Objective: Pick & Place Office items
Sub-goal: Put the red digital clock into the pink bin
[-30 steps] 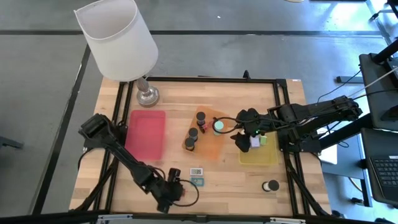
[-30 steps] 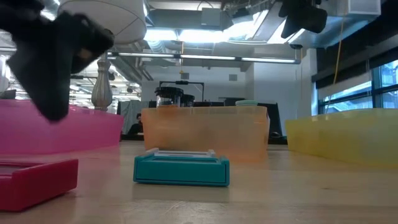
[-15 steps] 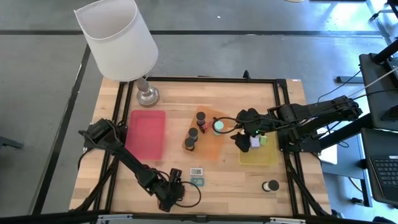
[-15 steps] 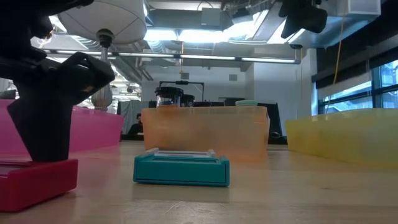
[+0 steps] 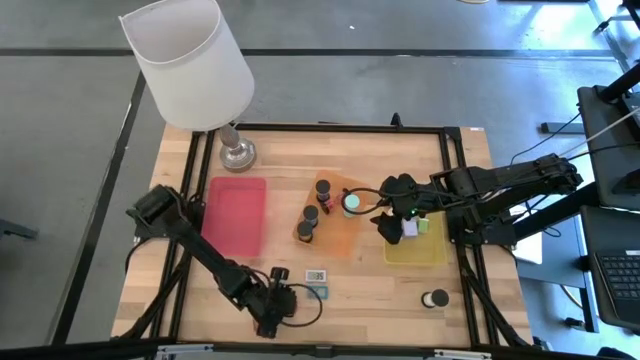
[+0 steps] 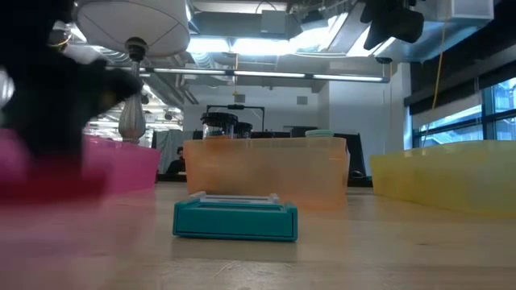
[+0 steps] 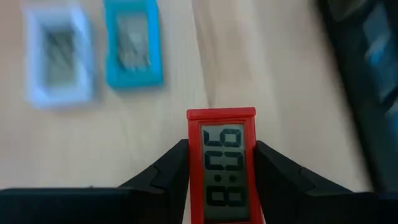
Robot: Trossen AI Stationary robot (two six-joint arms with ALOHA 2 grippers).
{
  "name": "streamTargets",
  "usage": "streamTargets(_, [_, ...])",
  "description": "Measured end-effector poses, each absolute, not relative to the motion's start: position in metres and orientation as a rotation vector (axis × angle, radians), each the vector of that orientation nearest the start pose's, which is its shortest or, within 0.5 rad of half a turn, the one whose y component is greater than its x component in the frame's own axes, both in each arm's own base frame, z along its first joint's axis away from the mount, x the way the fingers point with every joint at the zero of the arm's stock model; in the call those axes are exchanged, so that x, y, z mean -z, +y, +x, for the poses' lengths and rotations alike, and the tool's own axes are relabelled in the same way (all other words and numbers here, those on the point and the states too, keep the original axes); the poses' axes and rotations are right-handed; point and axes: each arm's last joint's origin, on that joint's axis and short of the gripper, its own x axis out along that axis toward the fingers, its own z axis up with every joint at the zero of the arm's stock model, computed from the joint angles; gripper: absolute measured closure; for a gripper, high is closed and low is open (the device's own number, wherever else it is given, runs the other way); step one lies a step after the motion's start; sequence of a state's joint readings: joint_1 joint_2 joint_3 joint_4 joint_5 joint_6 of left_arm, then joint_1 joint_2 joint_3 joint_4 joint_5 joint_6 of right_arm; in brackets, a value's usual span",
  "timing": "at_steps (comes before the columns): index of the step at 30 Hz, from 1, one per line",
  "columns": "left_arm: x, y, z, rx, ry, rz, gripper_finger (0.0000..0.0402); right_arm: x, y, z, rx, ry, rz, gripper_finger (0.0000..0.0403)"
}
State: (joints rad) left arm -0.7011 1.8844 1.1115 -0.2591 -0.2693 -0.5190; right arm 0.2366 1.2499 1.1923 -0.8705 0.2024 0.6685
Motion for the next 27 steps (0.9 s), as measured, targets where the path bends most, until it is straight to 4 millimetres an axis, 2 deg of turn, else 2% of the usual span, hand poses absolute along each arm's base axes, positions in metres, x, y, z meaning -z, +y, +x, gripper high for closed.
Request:
streamTargets(6, [-0.201, -0.211, 0.279, -0.003, 0.816, -0.027, 0.0256, -0.323, 0.051, 0.237, 0.276, 0.865, 0.438, 0.0142])
streamTargets(10, [-0.239, -0.176, 0.264, -0.219, 0.770, -0.172, 0.0257, -0.323, 0.051, 0.237, 0.288, 0.861, 0.465, 0.0142])
streamTargets(14, [-0.267, -0.136, 0.240, -0.445, 0.769, -0.295, 0.0256, -0.323, 0.051, 0.238, 0.311, 0.849, 0.474, 0.0142])
streamTargets(16, [-0.275, -0.117, 0.227, -0.557, 0.791, -0.328, 0.0256, -0.324, 0.050, 0.238, 0.338, 0.836, 0.486, 0.0142])
streamTargets(21, [-0.280, -0.080, 0.197, -0.890, 0.881, -0.453, 0.0255, -0.324, 0.050, 0.238, 0.362, 0.823, 0.513, 0.0142])
streamTargets(24, [-0.279, -0.066, 0.187, -1.081, 0.925, -0.527, 0.0254, -0.324, 0.050, 0.238, 0.368, 0.821, 0.526, 0.0142])
streamTargets(27, [-0.277, -0.058, 0.184, -1.185, 0.936, -0.537, 0.0254, -0.324, 0.050, 0.238, 0.374, 0.817, 0.523, 0.0142])
